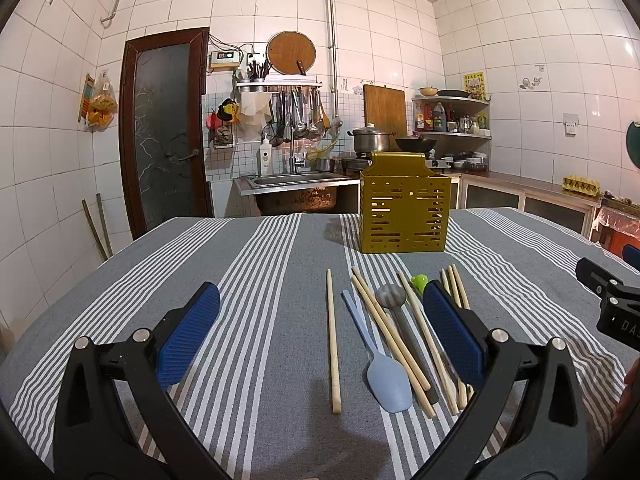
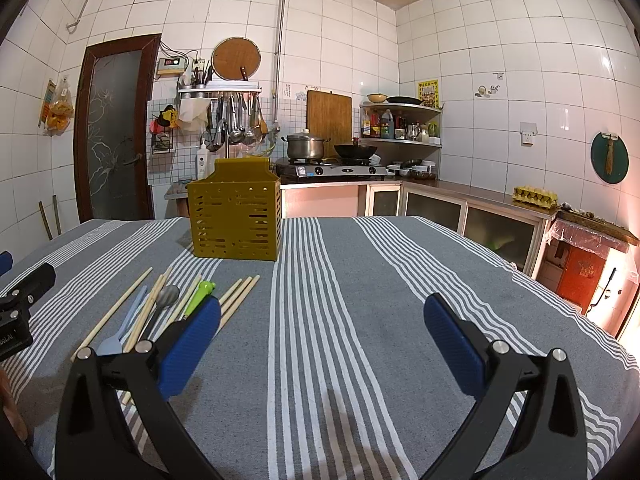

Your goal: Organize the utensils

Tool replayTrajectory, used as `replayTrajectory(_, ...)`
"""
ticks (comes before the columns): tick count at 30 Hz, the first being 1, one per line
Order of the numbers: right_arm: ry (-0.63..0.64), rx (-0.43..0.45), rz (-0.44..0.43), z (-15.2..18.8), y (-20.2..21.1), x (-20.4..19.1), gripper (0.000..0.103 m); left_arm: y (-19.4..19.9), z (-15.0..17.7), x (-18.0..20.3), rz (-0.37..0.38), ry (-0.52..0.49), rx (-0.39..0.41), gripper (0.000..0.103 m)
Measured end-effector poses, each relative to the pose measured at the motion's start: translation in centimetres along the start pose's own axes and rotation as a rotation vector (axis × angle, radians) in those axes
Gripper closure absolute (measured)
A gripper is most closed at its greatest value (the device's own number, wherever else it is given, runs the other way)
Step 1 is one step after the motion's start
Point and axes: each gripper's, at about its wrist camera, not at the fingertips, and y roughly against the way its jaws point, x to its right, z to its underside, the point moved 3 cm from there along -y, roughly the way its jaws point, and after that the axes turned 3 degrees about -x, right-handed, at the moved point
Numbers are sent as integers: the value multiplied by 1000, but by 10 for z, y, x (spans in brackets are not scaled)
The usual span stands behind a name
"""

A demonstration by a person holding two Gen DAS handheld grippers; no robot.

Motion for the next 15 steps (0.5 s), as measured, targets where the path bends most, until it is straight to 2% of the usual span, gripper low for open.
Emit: replayTrajectory(15, -2, -3, 2, 1, 0, 0, 4, 0, -1, -1, 0, -2, 0, 5)
